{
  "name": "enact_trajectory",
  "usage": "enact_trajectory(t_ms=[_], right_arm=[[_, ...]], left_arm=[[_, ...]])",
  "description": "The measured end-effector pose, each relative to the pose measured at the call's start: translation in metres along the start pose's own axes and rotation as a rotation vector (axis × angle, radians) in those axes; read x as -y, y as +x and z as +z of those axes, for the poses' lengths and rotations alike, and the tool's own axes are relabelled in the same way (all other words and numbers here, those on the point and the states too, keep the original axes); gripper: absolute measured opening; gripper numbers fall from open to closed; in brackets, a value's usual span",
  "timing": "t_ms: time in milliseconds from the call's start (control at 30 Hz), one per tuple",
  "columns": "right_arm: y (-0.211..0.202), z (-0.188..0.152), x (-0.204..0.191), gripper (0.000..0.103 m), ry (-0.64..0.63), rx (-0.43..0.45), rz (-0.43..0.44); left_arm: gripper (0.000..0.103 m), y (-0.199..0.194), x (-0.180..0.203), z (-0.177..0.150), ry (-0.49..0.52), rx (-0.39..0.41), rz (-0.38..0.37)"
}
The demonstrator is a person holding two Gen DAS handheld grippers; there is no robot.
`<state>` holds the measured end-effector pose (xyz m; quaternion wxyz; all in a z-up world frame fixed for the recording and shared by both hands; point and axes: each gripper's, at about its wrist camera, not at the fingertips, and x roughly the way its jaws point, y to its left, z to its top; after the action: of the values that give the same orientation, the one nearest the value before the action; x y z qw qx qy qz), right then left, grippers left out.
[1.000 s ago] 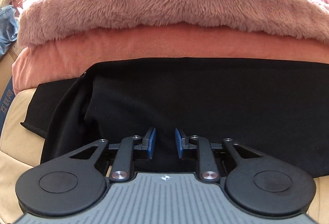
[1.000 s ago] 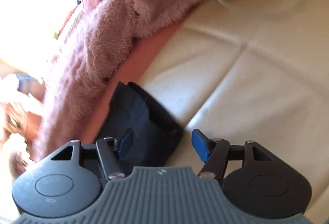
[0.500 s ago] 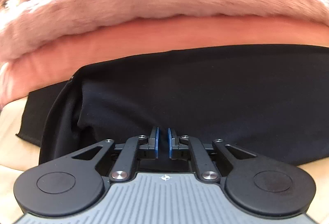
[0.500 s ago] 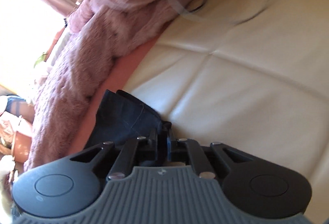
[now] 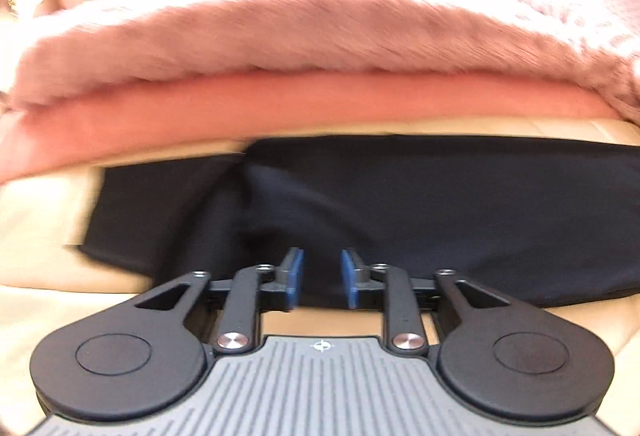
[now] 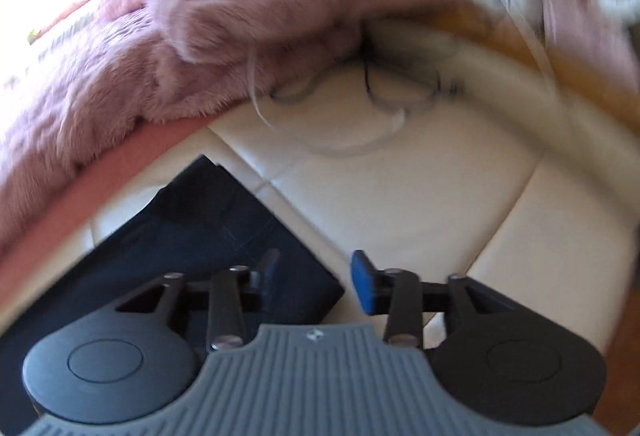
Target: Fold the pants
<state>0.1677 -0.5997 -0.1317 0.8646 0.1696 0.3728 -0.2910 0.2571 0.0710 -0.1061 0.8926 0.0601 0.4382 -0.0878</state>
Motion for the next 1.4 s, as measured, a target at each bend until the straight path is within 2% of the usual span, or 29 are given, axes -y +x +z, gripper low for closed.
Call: enact_trajectory(t_ms=[67,133,167,233,300,367,433,467,500,533,567,600,633,767,900,967,1033,1100,1167,1300,1333,1400], right_arm=[[-0.018,-0.002,-0.023,0.039,-0.083,0.066,0.008],[-0.029,-0.008,-0.053,0.040,-0.162,0.098,0.067],[-0.029,-0.008,-0.053,0.040,-0.162,0.098,0.067],[-0.033,-0.019,-0.081,0.040,-0.228,0.099,0.140],[-0.026,-0.040,-0.126,0.039,-0.300,0.069,0.212],[-0.024,-0.046,-0.138,0.039,-0.312,0.057,0.232],[-0.019,-0.062,-0.171,0.038,-0.329,0.044,0.268],[-0.019,-0.062,-0.171,0.038,-0.329,0.044,0.268],[-0.017,-0.066,-0.181,0.038,-0.339,0.042,0.270],[-0.014,-0.071,-0.189,0.038,-0.347,0.036,0.270],[-0.009,-0.080,-0.199,0.038,-0.352,0.017,0.269],[-0.009,-0.080,-0.199,0.038,-0.352,0.017,0.269],[-0.005,-0.084,-0.206,0.038,-0.356,0.011,0.264],[0.006,-0.092,-0.215,0.038,-0.363,-0.015,0.235],[0.008,-0.096,-0.212,0.038,-0.378,-0.025,0.221],[0.010,-0.095,-0.211,0.038,-0.377,-0.030,0.218],[0.009,-0.097,-0.208,0.038,-0.375,-0.028,0.216],[0.009,-0.098,-0.209,0.038,-0.379,-0.026,0.217],[0.011,-0.097,-0.211,0.038,-0.393,-0.021,0.216],[0.010,-0.097,-0.214,0.038,-0.405,-0.015,0.215],[0.011,-0.096,-0.215,0.038,-0.409,-0.014,0.215],[0.011,-0.096,-0.215,0.038,-0.415,-0.015,0.214]], left_arm=[[0.049,-0.012,-0.017,-0.009,0.003,0.026,0.083],[0.059,-0.015,-0.032,-0.018,0.002,0.024,0.140],[0.059,-0.013,-0.039,-0.023,-0.002,0.011,0.156],[0.060,-0.010,-0.054,-0.034,-0.049,-0.001,0.180],[0.061,-0.009,-0.071,-0.043,-0.134,0.003,0.172],[0.061,-0.005,-0.088,-0.050,-0.234,0.006,0.155],[0.060,0.003,-0.103,-0.055,-0.315,0.004,0.128],[0.059,0.003,-0.105,-0.058,-0.339,-0.001,0.116],[0.047,0.004,-0.107,-0.061,-0.358,-0.007,0.095],[0.029,0.005,-0.108,-0.064,-0.364,-0.009,0.074],[0.021,0.008,-0.108,-0.063,-0.362,-0.007,0.058],[0.005,0.010,-0.105,-0.062,-0.349,-0.002,0.053],[0.002,0.009,-0.103,-0.061,-0.337,0.007,0.051],[0.001,-0.014,-0.104,-0.046,-0.291,0.104,0.071],[0.001,-0.046,-0.119,-0.003,-0.226,0.170,0.095],[0.001,-0.052,-0.128,0.025,-0.199,0.174,0.108],[0.001,-0.054,-0.138,0.052,-0.183,0.152,0.119],[0.001,-0.046,-0.150,0.076,-0.171,0.089,0.117],[0.001,-0.023,-0.158,0.091,-0.146,0.025,0.151],[0.001,0.045,-0.175,0.089,-0.129,-0.138,0.182],[0.001,0.060,-0.177,0.086,-0.125,-0.161,0.188],[0.003,0.080,-0.178,0.076,-0.115,-0.152,0.207]])
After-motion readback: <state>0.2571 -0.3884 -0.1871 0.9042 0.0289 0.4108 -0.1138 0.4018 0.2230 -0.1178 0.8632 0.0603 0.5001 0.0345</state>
